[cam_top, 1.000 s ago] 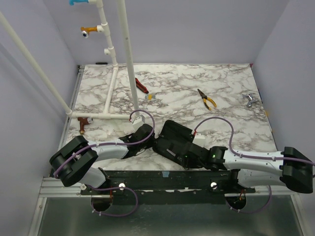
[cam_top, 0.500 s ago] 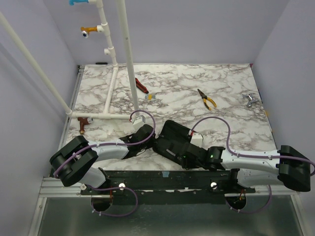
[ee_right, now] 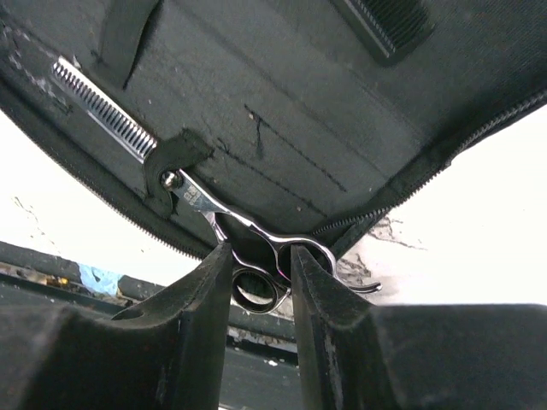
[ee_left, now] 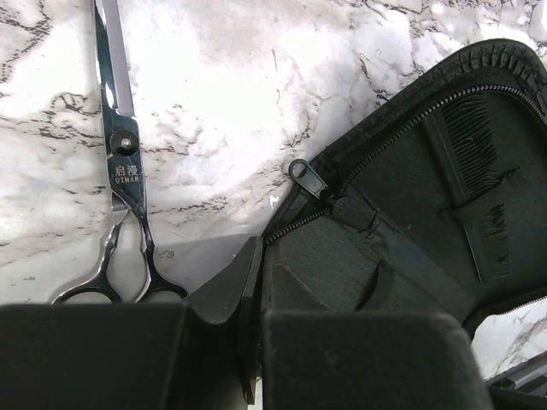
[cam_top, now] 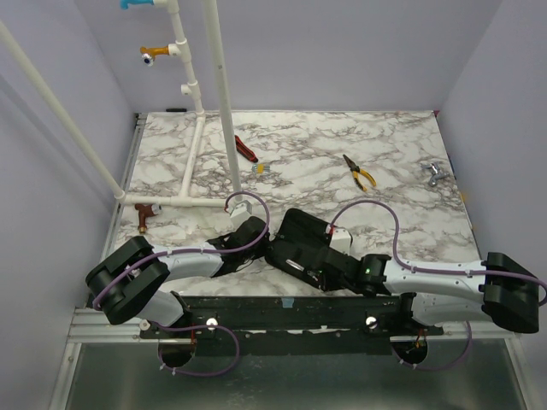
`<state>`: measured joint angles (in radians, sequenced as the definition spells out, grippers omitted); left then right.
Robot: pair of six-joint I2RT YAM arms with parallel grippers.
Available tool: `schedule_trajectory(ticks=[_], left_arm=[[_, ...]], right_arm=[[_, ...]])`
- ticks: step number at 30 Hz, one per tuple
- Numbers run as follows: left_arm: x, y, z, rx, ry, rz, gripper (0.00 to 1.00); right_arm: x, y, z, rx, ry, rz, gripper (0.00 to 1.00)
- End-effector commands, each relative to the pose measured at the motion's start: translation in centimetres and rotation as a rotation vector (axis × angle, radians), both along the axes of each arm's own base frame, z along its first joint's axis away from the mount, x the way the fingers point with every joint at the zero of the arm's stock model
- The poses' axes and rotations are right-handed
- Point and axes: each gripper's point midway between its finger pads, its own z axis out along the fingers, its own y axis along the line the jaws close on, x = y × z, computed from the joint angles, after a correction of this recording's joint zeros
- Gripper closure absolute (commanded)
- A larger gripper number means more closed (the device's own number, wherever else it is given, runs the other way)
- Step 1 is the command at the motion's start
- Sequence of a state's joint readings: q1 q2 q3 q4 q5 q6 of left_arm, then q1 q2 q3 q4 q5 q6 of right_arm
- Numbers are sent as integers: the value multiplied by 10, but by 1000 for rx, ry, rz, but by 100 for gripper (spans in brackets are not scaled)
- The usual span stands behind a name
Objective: Sort the hair-cutting tools
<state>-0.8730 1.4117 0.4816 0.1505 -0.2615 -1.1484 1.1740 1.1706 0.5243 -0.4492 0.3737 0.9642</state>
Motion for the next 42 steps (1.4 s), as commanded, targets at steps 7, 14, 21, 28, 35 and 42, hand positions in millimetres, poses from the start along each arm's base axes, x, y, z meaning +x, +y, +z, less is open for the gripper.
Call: schedule_trajectory(ticks=[7, 14, 21, 28, 35, 42], left_arm=[[-37, 5, -29, 75, 120, -97, 100], [-39, 4, -31, 80, 125, -100, 100], [-40, 4, -32, 79, 125, -96, 100], [-40, 1, -33, 77, 127, -105, 100], [-42, -1, -33, 76, 124, -112, 100], [-49, -9, -33, 68, 125, -128, 100]], right_arm=[[36, 29, 16, 61, -155, 13, 71], [34, 39, 7, 65, -128, 24, 72], [26, 44, 3, 116, -74, 0, 74], [19, 51, -5, 132, -24, 7, 75], [22, 53, -5, 144, -26, -20, 75], [24, 53, -6, 167, -26, -71, 75]])
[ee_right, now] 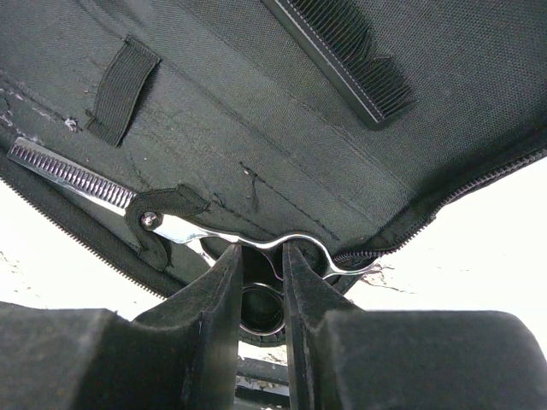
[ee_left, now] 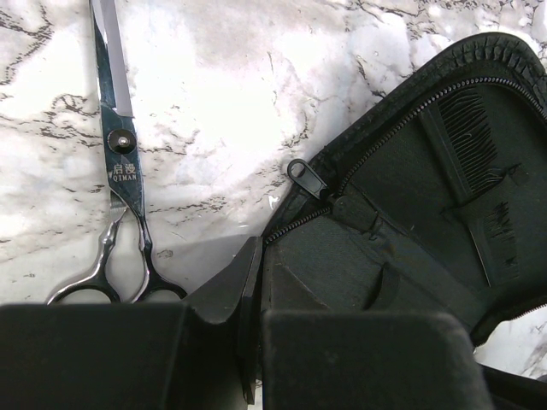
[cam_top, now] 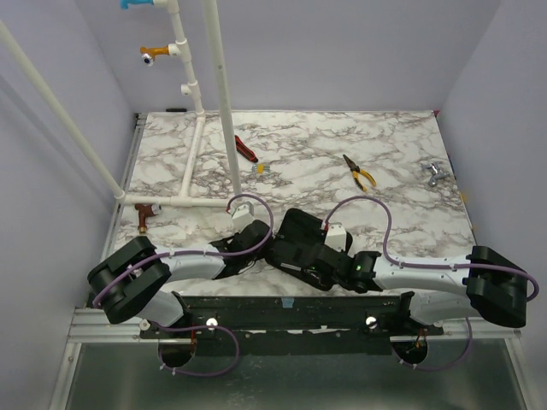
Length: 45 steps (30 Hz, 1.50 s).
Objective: Sort the hair-cutting tools
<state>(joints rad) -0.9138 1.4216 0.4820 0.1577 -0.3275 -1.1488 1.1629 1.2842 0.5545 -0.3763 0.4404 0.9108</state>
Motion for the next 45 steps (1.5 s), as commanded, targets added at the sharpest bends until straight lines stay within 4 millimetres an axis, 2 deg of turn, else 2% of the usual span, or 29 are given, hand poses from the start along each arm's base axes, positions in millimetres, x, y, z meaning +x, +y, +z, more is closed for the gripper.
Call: schedule_trajectory(ticks=[1, 34, 45], left_arm=[[-49, -9, -32, 38, 161, -134, 100], [-57, -16, -26, 15, 142, -142, 100], [-57, -17, -26, 18, 137, -144, 100]], right_arm=[[5, 47, 2, 234, 35, -72, 75], [7, 74, -4, 280, 71, -64, 74], [8, 91, -1, 314, 82, -25, 74]])
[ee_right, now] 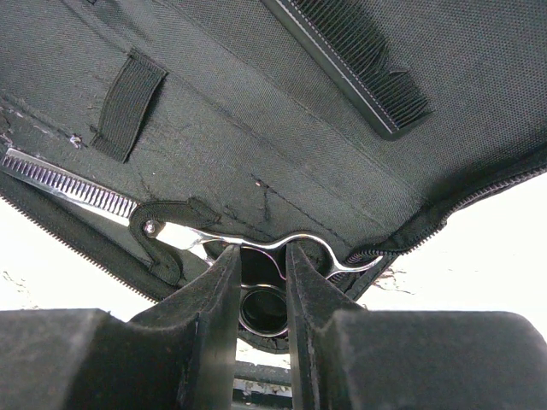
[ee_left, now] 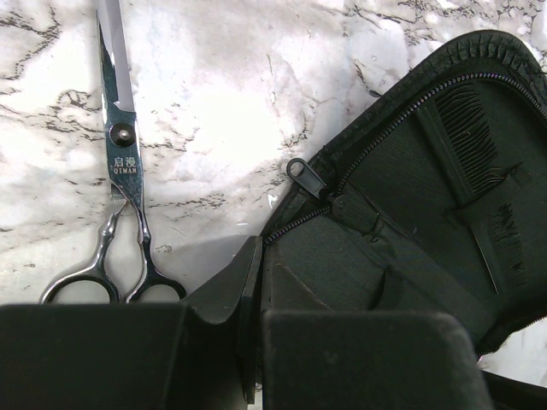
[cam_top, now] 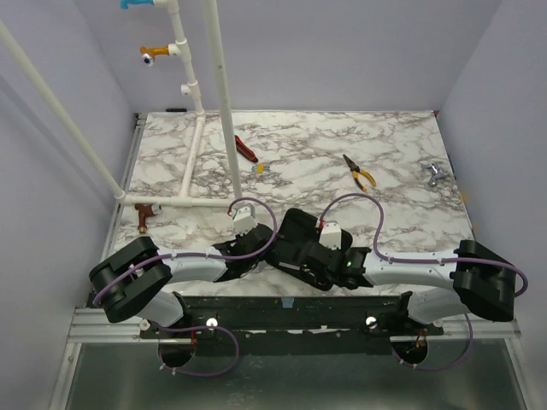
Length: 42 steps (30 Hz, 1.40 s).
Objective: Sort the hair-cutting tools
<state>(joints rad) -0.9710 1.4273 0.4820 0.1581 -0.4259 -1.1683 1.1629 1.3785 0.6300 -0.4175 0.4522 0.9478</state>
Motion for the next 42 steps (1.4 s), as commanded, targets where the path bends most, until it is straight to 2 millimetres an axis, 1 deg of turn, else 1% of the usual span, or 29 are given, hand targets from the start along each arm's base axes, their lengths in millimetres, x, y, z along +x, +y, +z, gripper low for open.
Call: schedule_trajectory(ticks=[1, 3, 8, 25, 27, 30, 33, 36, 38, 42], left_arm=[[-55, -16, -27, -13, 188, -167, 100], [-55, -16, -27, -13, 188, -167, 100], [-55, -18, -26, -17, 186, -169, 100], [-56, -23, -24, -15, 178, -184, 100], [-57, -20, -25, -11, 179, -174, 100], [-56, -8, -25, -4, 173, -133, 100], [-55, 8, -27, 9, 169, -66, 100], [-54, 20, -28, 13, 168, -13, 100], [-52, 23, -28, 15, 166, 8, 100], [-50, 20, -28, 10, 172, 16, 100]], right_arm=[[2, 83, 0, 354, 58, 12, 74], [3, 89, 5, 386, 50, 22, 73], [3, 94, 8, 408, 48, 38, 72], [2, 117, 15, 468, 59, 89, 72], [4, 112, 13, 444, 58, 74, 72], [6, 96, 8, 376, 47, 33, 72], [3, 76, 2, 319, 54, -4, 72], [-4, 62, 0, 305, 73, -21, 71], [-9, 57, 0, 304, 87, -25, 70], [-16, 54, 1, 313, 113, -8, 65]])
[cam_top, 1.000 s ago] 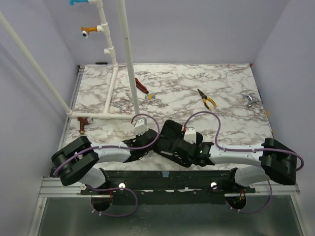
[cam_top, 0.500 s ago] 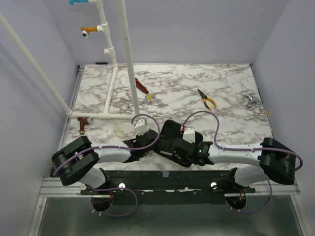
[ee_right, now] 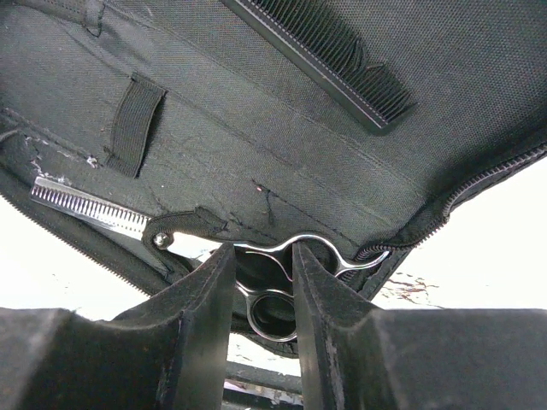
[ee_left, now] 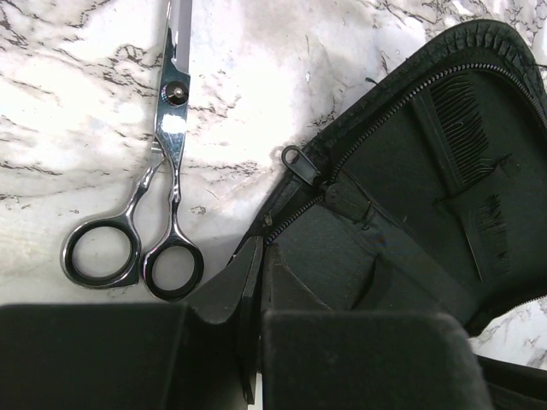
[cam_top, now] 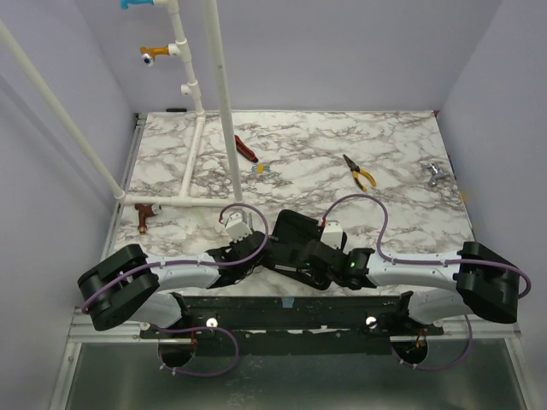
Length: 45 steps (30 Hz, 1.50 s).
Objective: Sort the hair-cutting tools
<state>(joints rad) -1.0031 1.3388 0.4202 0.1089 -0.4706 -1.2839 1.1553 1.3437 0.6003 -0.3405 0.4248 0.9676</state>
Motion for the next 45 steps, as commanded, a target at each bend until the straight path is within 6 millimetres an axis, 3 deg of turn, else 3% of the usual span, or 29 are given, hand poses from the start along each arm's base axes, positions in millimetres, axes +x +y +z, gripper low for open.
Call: schedule_trajectory(ticks=[1, 7, 12, 16, 28, 45], left_arm=[[-36, 5, -29, 48, 160, -61, 100], [-37, 1, -32, 32, 180, -53, 100], [-37, 0, -31, 14, 177, -50, 100], [-36, -10, -27, -18, 171, -74, 100], [-39, -27, -29, -38, 181, -132, 100], [-40, -32, -30, -40, 177, -142, 100]], right_arm=[[-19, 43, -5, 216, 126, 17, 64], [-25, 43, -6, 206, 156, 33, 65], [-30, 44, -9, 214, 175, 53, 74], [-31, 58, -11, 236, 193, 90, 79], [-21, 90, -6, 274, 172, 139, 80], [-7, 124, 6, 366, 133, 159, 80]])
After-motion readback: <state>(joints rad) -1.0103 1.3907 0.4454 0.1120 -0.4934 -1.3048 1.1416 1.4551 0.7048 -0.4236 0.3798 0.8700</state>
